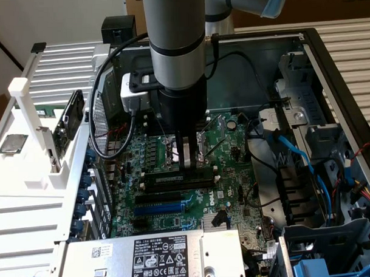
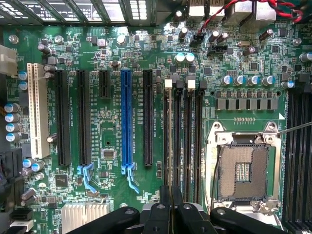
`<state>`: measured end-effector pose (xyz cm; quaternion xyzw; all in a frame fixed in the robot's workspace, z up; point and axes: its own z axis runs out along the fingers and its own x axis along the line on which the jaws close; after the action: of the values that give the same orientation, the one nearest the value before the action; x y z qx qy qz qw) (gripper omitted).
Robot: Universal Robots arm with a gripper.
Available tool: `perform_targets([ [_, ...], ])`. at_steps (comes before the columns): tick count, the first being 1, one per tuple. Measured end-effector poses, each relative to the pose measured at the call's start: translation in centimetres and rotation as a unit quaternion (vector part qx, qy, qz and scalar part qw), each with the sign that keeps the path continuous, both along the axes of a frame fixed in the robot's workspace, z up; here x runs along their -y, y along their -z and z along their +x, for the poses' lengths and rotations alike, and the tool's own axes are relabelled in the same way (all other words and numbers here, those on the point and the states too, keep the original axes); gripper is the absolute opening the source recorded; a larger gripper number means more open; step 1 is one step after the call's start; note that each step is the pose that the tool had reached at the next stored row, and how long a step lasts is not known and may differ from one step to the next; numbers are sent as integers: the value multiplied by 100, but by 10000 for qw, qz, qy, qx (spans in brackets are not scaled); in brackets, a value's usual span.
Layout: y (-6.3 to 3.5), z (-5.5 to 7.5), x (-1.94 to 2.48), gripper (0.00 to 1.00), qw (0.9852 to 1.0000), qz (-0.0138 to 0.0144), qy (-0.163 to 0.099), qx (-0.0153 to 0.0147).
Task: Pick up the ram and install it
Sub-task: 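Insert the ram into the slot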
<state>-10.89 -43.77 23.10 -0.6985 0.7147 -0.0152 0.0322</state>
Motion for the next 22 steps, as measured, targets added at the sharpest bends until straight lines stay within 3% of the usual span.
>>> perform_targets([
  [22, 43, 0, 0, 12, 10000, 0, -54, 12],
])
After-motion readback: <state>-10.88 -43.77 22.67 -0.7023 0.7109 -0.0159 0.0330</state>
